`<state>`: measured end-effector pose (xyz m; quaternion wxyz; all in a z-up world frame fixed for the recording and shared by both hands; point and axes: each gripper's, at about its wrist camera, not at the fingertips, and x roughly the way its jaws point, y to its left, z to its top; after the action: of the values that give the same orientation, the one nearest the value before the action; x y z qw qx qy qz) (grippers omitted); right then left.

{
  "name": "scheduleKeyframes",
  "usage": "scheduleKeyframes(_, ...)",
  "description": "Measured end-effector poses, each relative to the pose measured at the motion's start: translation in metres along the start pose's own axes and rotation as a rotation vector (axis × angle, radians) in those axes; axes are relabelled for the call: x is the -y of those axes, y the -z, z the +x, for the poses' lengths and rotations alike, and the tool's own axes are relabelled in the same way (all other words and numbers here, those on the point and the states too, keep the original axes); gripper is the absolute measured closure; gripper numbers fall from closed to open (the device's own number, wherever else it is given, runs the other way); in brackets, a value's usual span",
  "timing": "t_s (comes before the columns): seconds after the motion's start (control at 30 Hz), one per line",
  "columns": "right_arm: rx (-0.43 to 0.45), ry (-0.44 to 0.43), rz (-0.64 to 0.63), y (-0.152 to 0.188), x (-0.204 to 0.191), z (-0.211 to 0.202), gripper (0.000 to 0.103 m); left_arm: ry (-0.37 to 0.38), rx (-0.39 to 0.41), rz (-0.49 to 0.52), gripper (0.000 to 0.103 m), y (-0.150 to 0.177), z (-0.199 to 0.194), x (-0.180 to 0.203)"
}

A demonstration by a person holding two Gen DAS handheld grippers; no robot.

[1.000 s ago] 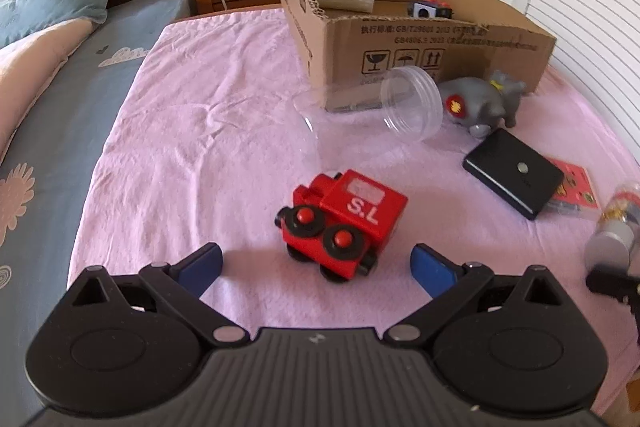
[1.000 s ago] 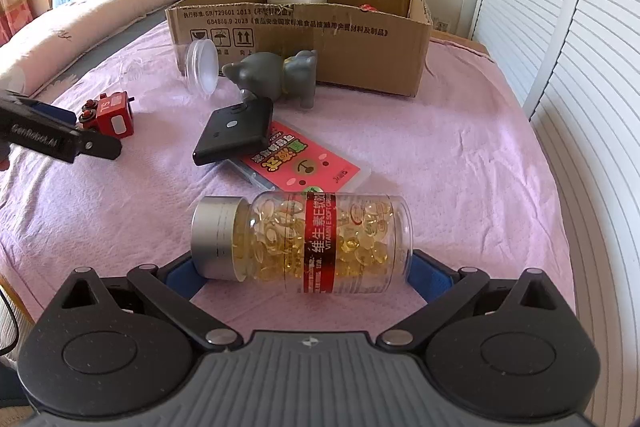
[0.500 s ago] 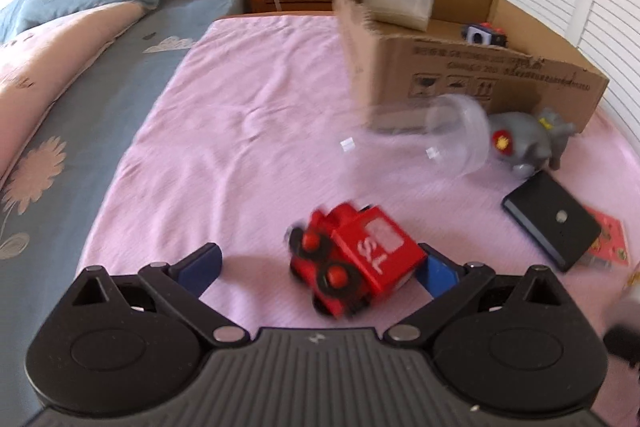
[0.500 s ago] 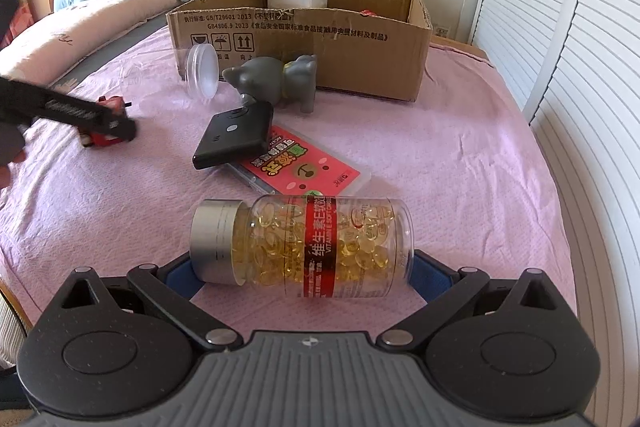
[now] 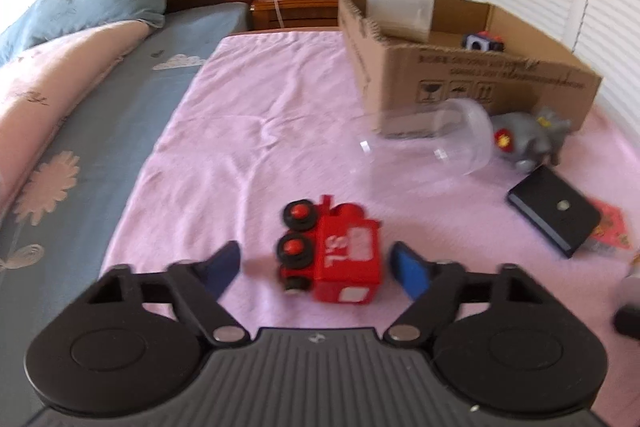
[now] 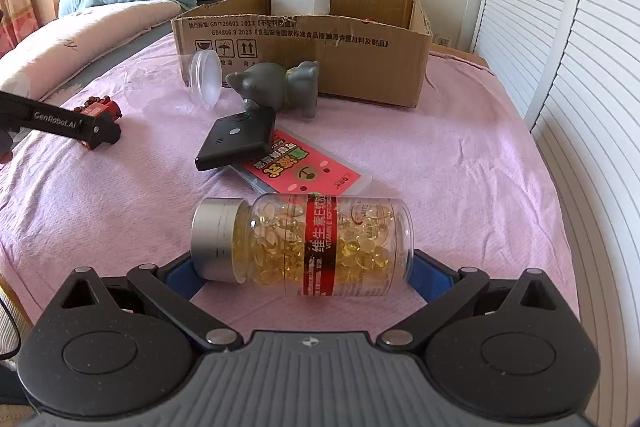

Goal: Organize rigid objects
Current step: 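Grasp the red S.L toy truck with the left tool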

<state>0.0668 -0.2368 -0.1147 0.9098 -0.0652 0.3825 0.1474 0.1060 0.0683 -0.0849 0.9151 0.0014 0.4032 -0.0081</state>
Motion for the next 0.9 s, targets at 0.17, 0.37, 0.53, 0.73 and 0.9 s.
scheduleKeyframes(0.17,-0.012,0.004,0.002,-0.002,-0.001,0.001,0.000,0.010,0.015,0.018,0.043,-0.001,0.000,0.007)
scheduleKeyframes(0.37,-0.043,0.035,-0.009,-0.010,-0.006,0.002,0.000,0.010,0.010,0.011,0.043,-0.002,0.000,0.007)
scheduleKeyframes(0.53,-0.057,0.015,-0.004,-0.017,-0.010,-0.001,0.000,0.018,0.009,0.016,0.042,-0.002,0.000,0.008)
scheduleKeyframes(0.73,-0.083,0.022,0.022,-0.024,-0.011,0.002,0.002,0.034,0.002,0.022,0.050,-0.004,0.001,0.006)
scheduleKeyframes(0.9,-0.112,0.044,0.015,-0.027,-0.010,0.004,0.006,0.057,-0.014,0.048,0.054,-0.007,0.001,0.006)
